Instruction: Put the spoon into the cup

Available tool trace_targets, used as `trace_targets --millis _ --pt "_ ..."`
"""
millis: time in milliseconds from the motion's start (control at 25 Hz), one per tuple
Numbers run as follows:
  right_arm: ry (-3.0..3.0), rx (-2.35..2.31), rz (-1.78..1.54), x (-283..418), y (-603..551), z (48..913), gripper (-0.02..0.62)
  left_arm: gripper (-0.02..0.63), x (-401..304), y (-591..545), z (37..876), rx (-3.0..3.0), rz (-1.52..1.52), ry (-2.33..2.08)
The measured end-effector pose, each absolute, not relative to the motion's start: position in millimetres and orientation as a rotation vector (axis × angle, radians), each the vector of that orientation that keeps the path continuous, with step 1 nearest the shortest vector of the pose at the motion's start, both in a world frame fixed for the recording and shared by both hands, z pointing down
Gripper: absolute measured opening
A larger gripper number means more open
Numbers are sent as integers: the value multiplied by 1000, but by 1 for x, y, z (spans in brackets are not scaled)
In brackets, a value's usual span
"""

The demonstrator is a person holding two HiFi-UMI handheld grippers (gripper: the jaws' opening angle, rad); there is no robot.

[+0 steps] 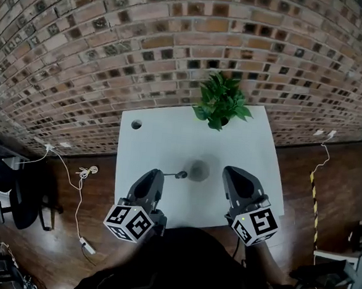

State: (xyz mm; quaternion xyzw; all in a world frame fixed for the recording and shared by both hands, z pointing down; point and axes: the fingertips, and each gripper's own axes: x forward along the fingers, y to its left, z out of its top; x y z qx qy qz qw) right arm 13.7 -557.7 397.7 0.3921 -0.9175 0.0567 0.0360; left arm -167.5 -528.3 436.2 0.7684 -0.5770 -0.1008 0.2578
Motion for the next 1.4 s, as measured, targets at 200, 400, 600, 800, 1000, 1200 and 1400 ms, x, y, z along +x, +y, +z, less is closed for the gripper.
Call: trace_targets --millis 200,400,600,800,1000,1200,1400 --pt "-2769 1250 197 10 -579 414 8 32 -169 -548 452 2076 -247 -1536" --pt "-2694 1238 266 6 -595 449 8 32 -169 -566 471 2052 -239 -1526" --pt "-2664 1238 338 5 -605 477 8 32 -165 -582 498 2020 -171 -1560" --pt "-2606 1228 416 4 -611 511 8 32 -155 -593 533 1986 -81 -1554" --pt "-2524 1243 498 9 -616 538 8 32 -153 -598 558 1946 -46 -1553" --pt "-2492 1217 539 9 -615 561 8 32 -146 -603 573 1927 -30 -1567" --pt "-2482 1186 562 6 -613 573 8 32 -138 -608 585 1937 29 -1560"
